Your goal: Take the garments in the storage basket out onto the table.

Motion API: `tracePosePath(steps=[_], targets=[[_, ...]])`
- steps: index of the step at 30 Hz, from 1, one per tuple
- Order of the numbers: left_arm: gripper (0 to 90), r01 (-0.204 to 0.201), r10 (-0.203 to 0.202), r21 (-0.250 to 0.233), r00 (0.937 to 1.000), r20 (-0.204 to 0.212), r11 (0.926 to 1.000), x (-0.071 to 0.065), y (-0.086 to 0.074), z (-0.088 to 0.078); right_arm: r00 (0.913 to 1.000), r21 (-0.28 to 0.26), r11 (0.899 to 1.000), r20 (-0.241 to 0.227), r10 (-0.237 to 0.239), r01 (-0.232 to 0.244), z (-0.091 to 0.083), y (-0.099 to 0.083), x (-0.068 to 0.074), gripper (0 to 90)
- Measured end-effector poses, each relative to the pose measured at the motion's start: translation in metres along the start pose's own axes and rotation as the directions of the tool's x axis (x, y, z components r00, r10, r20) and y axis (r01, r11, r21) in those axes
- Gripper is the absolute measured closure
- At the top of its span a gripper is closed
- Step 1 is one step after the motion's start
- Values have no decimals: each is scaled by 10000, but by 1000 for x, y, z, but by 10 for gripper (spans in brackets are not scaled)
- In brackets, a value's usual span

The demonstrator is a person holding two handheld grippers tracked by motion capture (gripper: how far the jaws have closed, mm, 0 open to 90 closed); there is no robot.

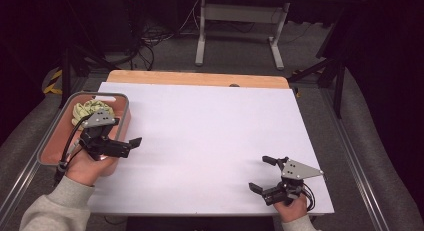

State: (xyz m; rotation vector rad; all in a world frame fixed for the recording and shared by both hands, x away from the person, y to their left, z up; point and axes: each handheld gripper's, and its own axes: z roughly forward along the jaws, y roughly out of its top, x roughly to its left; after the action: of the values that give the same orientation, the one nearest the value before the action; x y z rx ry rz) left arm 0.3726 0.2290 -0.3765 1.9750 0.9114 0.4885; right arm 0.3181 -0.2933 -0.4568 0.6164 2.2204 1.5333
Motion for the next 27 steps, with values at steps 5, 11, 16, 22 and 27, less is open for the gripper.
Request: tracePosePath(steps=[5,11,16,22,27], targets=[[12,-317,327,277,9988,-356,9991,5,4,-1,10000,18,10000,-7,7,-7,0,0,0,1],[38,-596,637,496,9942,-862,9970,16,6,-4,10000,29,10000,-48,30,-30,1,0,0,1],[47,-993,1133,1100,9852,-1287,9890,26,6,-2,9999,11,10000,-103,18,-18,0,0,0,1],[36,-644,832,1317,9863,-1423,9892,41,6,-3,9998,40,10000,-195,70,-70,1,-1,0,1],[2,-325,619,1651,9824,-1762,9857,53,7,0,9996,52,10000,-258,74,-73,2,-1,0,1]])
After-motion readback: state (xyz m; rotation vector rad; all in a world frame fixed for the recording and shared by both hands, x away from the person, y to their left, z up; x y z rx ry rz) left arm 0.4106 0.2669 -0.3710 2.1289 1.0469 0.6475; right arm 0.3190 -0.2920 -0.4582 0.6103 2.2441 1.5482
